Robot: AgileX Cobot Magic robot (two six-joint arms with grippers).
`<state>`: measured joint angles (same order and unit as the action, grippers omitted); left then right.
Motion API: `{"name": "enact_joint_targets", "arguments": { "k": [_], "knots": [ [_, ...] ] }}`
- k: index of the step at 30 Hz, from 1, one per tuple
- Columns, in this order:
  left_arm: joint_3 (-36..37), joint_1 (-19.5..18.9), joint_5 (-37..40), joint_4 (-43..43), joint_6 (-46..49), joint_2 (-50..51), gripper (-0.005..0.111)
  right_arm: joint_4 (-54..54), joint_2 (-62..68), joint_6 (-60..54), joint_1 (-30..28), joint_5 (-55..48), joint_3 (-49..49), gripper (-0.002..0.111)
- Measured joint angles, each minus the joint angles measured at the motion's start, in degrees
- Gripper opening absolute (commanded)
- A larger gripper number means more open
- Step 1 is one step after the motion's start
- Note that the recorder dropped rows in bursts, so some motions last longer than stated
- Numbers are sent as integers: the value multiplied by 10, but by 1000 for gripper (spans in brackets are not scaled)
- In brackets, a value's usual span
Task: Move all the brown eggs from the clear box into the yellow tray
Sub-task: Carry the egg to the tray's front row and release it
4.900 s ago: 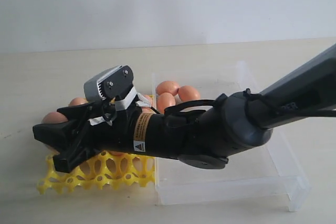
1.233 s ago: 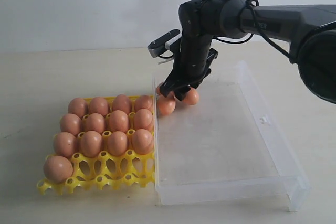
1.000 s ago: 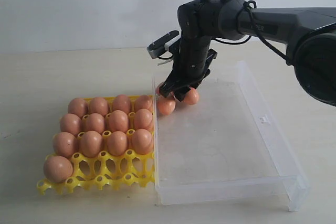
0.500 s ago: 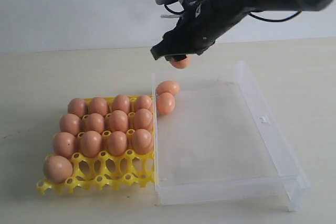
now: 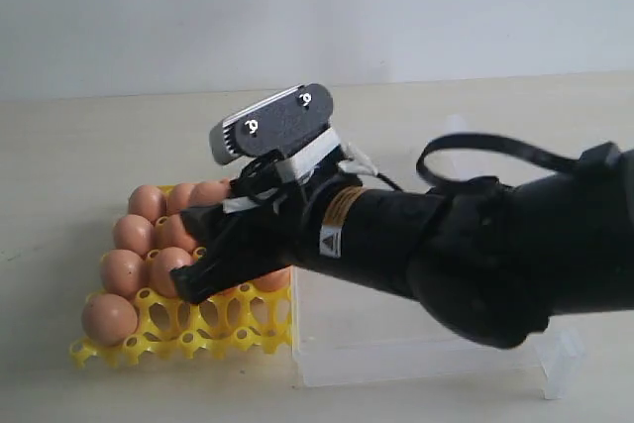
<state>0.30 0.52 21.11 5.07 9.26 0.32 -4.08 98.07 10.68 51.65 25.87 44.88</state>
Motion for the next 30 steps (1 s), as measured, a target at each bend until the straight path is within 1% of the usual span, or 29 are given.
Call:
{"name": "enact_joint_targets", "arguments": {
  "k": [1, 3, 5, 9, 16, 25, 27, 30],
  "knots": [
    [0, 0, 0, 0, 0, 0, 0, -49, 14, 61, 10, 57, -6, 0],
    [0, 0, 0, 0, 0, 0, 0, -97, 37, 131, 16, 126, -7, 0],
    [0, 0, 0, 0, 0, 0, 0, -115, 64, 165, 16, 158, -7, 0],
    [0, 0, 0, 0, 0, 0, 0, -127, 121, 176, 16, 192, -7, 0],
    [0, 0, 0, 0, 0, 0, 0, -127, 183, 205, 16, 202, 26, 0],
    [0, 0, 0, 0, 0, 0, 0, -102, 201, 206, 16, 198, 39, 0],
    [0, 0, 0, 0, 0, 0, 0, -98, 201, 206, 16, 196, 39, 2],
    [0, 0, 0, 0, 0, 0, 0, -94, 201, 206, 16, 195, 39, 10]
  ]
}}
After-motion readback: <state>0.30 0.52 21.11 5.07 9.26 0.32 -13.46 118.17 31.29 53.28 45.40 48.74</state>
